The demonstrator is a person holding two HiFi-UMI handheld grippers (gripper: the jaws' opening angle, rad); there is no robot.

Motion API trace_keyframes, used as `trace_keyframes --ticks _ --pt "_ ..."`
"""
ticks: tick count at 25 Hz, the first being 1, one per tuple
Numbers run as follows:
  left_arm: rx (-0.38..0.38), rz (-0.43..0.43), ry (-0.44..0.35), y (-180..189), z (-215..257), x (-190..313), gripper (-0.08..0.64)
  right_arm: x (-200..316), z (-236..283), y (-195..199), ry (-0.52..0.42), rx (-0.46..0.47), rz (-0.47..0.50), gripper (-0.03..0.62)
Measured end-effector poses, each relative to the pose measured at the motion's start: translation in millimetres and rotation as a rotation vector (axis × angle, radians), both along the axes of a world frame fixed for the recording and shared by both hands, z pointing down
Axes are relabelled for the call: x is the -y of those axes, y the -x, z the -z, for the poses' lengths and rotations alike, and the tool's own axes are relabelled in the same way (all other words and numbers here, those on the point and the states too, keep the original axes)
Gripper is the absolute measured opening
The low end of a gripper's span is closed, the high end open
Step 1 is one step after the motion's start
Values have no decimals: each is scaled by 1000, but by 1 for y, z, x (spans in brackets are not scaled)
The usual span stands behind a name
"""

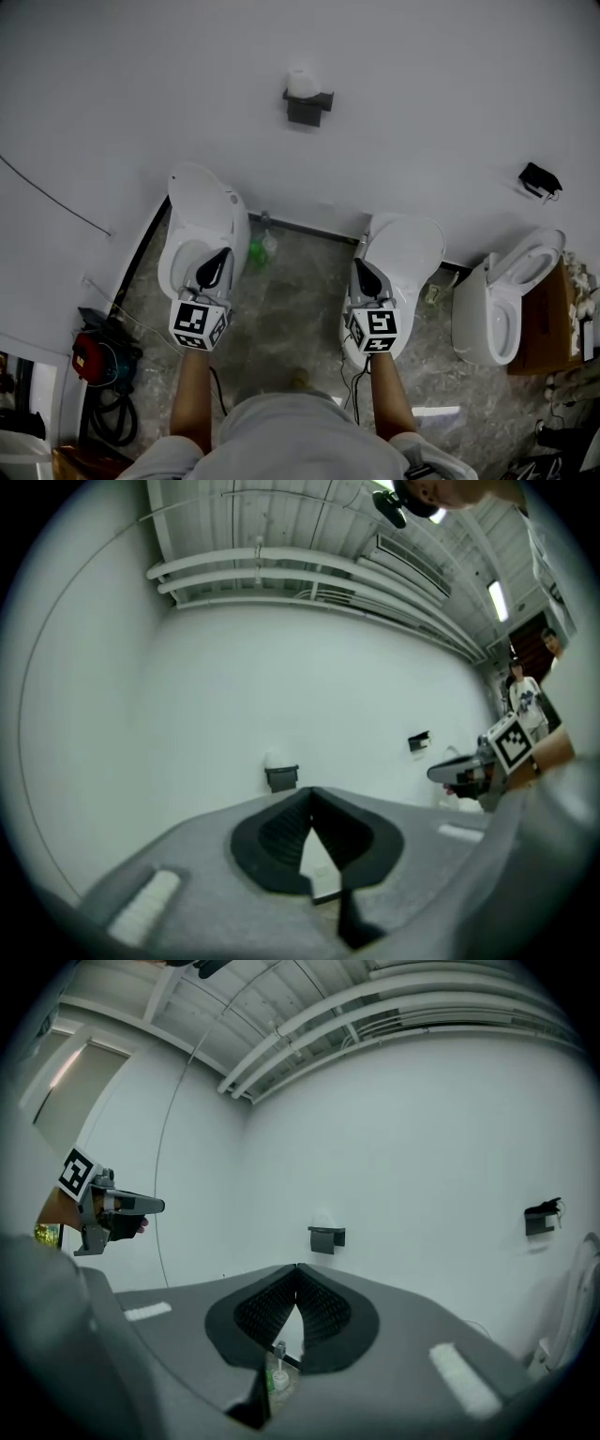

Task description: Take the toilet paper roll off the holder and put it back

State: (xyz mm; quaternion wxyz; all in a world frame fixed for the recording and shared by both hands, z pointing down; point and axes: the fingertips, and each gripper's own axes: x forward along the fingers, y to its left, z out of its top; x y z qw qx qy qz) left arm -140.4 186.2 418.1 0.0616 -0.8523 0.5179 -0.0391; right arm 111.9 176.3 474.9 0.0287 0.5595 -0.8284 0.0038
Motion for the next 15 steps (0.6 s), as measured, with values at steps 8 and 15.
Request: trace_keyframes --ticks 8,15 --pt "15 1 11 -14 -2 33 0 37 -7 -1 14 6 25 0" --pt "12 -11 -3 -17 2 74 0 76 -6 -4 8 6 14 -2"
